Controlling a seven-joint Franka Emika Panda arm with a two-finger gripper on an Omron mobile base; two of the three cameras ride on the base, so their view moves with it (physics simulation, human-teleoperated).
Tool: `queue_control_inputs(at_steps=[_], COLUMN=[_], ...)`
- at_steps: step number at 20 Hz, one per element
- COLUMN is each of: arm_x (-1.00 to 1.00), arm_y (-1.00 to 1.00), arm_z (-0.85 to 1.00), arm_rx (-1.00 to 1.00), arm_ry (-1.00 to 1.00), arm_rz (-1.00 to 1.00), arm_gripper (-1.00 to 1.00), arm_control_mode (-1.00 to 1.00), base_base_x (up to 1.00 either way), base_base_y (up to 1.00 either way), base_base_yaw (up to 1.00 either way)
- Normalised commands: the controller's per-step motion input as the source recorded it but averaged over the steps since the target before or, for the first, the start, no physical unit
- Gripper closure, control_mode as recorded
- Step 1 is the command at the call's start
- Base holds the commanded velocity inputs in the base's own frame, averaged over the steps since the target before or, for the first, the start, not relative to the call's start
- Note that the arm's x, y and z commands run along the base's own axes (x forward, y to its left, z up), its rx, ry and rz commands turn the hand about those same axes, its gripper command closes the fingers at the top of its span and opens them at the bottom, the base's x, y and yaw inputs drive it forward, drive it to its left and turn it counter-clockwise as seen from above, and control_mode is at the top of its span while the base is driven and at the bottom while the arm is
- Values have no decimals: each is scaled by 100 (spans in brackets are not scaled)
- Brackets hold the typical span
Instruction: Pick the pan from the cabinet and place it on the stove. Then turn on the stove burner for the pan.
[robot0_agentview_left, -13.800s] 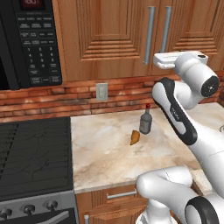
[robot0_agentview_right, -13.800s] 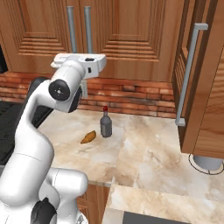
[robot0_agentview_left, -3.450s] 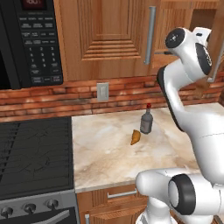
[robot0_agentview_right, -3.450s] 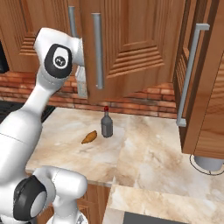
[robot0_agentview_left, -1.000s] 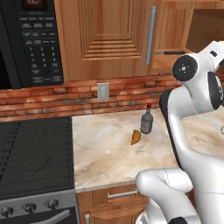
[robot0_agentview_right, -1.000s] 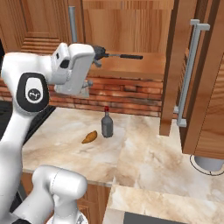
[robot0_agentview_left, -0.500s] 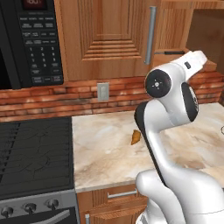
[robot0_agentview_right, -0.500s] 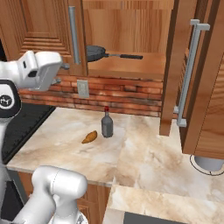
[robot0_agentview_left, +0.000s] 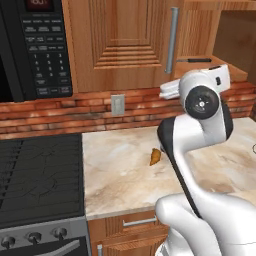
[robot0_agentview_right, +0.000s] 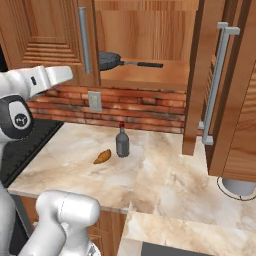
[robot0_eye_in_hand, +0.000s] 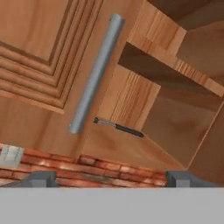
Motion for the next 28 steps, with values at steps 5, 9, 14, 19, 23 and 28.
queue_control_inputs(at_steps=[5, 9, 14, 19, 23, 28], arm_x=[30, 25, 21, 18, 17, 18], arm_y=[0, 0, 0, 0, 0, 0], arm_z=[0, 0, 4, 15, 20, 17], arm_rx=[25, 12, 9, 7, 3, 1], arm_ry=[-29, -23, -22, -15, -9, -4], arm_rz=[23, 20, 17, 13, 3, 0], arm_gripper=[-100, -100, -100, -100, -100, -100], arm_control_mode=[-100, -100, -100, -100, -100, -100], base_base_x=[0, 0, 0, 0, 0, 0], base_base_y=[0, 0, 0, 0, 0, 0], base_base_yaw=[0, 0, 0, 0, 0, 0])
